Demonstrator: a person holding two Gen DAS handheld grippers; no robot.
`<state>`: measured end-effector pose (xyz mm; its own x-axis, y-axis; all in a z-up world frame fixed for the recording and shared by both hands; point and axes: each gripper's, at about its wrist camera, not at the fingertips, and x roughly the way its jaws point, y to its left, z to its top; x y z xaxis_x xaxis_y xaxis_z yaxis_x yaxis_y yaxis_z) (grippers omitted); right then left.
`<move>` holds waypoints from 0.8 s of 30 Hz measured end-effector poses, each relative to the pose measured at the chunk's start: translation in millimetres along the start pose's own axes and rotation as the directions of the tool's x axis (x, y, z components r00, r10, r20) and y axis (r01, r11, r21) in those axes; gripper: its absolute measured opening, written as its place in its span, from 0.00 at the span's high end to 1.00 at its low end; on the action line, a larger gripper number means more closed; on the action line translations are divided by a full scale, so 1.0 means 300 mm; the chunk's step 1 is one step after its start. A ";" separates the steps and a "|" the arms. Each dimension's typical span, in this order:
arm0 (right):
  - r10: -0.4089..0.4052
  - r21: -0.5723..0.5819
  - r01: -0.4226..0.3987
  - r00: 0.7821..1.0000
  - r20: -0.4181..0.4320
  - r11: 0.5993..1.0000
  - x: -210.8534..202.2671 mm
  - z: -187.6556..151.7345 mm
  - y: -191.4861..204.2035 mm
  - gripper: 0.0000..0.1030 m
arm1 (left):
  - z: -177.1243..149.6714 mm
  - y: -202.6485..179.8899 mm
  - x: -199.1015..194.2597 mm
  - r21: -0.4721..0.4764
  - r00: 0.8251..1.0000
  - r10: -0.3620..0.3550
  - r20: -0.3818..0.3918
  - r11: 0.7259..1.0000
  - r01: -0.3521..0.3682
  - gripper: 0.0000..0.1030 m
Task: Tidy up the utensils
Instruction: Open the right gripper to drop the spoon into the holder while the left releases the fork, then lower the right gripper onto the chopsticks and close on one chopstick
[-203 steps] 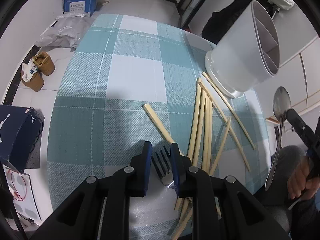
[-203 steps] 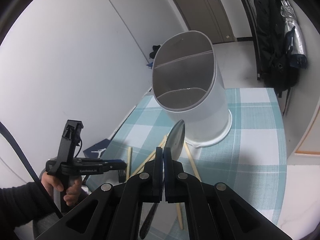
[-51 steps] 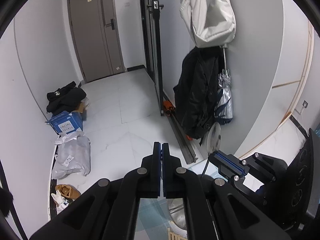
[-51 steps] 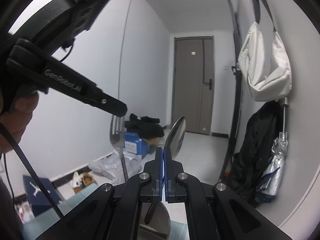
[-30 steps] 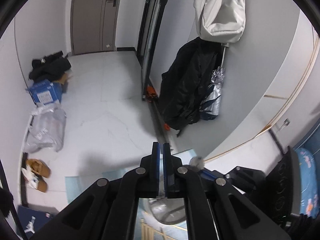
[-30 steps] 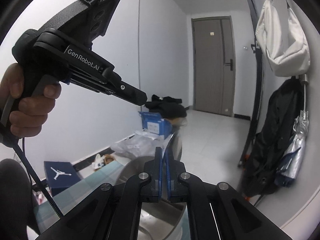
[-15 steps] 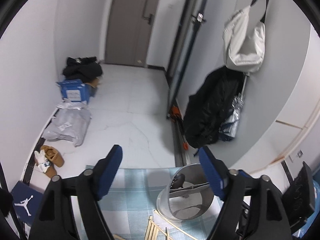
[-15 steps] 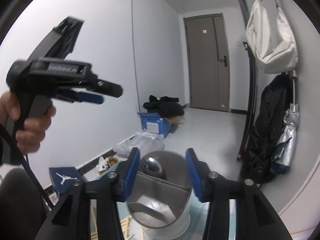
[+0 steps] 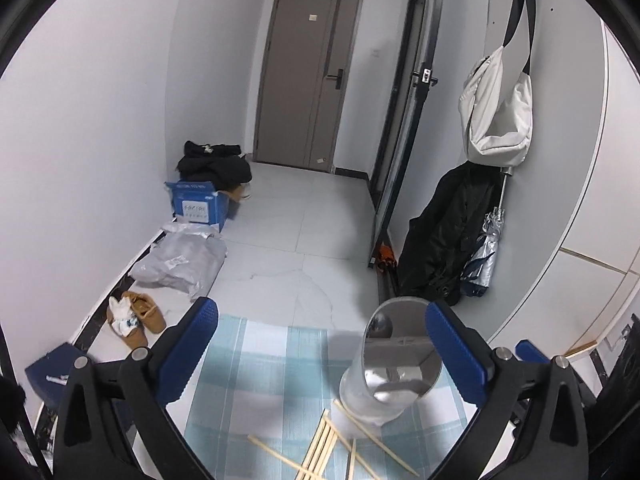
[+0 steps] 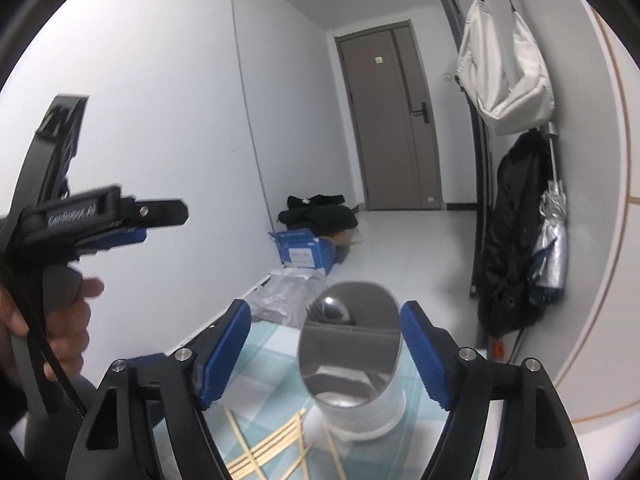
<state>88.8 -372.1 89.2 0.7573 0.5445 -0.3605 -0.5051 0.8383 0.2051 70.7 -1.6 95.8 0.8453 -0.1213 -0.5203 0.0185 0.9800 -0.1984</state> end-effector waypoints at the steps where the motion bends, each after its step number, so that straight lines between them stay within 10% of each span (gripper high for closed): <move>1: -0.003 0.005 0.003 1.000 -0.002 1.000 -0.008 -0.007 0.004 0.21 | -0.016 0.005 -0.005 -0.006 1.000 0.010 0.002 1.000 -0.010 0.01; 24: -0.051 -0.018 0.049 0.965 -0.257 0.999 0.055 -0.308 0.070 0.15 | -0.372 0.200 0.059 -0.132 0.985 0.073 -0.156 0.987 -0.094 0.01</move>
<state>52.5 -348.1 3.4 0.6502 0.4754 -0.5927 -0.4750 0.8632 0.1712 27.1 37.3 -18.0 0.7510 -0.0727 -0.6563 -0.1317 0.9574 -0.2568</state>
